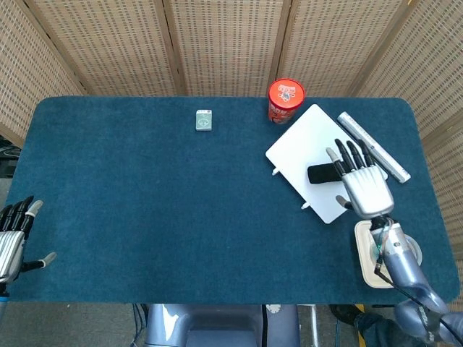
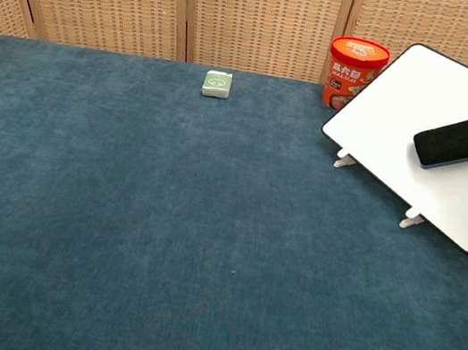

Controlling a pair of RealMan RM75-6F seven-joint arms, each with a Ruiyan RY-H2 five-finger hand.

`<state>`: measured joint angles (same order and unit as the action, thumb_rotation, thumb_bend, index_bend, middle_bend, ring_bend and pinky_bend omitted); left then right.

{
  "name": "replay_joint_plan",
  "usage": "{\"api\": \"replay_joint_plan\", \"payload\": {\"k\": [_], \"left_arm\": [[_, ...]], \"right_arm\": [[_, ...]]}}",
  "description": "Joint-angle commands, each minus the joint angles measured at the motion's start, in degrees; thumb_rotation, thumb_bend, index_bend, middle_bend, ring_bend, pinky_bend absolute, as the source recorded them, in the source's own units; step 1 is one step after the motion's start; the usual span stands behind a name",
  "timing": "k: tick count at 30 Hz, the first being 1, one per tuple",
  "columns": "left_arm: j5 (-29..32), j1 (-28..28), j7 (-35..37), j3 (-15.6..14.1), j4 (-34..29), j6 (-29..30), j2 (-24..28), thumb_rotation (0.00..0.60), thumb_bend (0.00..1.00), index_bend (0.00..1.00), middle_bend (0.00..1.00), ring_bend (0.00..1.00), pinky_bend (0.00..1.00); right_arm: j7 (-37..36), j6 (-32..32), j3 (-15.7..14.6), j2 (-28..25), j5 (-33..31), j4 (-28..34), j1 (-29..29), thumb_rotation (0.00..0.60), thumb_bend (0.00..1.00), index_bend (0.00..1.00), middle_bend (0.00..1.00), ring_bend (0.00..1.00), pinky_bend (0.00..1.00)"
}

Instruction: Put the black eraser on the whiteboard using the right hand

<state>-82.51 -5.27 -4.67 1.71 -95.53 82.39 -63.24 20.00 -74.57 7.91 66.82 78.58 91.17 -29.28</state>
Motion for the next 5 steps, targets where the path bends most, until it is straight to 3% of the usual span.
{"api": "replay_joint_plan", "payload": {"k": [1, 5], "left_arm": [[0.00, 0.10, 0.24, -0.22, 0.07, -0.23, 0.31, 0.600, 0.00, 0.00, 0.00, 0.00, 0.00], [-0.86, 0.20, 0.94, -0.52, 0.17, 0.01, 0.65, 0.600, 0.00, 0.00, 0.00, 0.00, 0.00]], "right_arm": [[-11.23, -7.17, -5.75, -4.47, 5.53, 1.87, 8.34, 0.600, 0.00, 0.00, 0.00, 0.00, 0.00], [-18.18, -11.69, -8.62, -4.93, 8.31, 0.03, 13.19, 0.600, 0.00, 0.00, 0.00, 0.00, 0.00]]}}
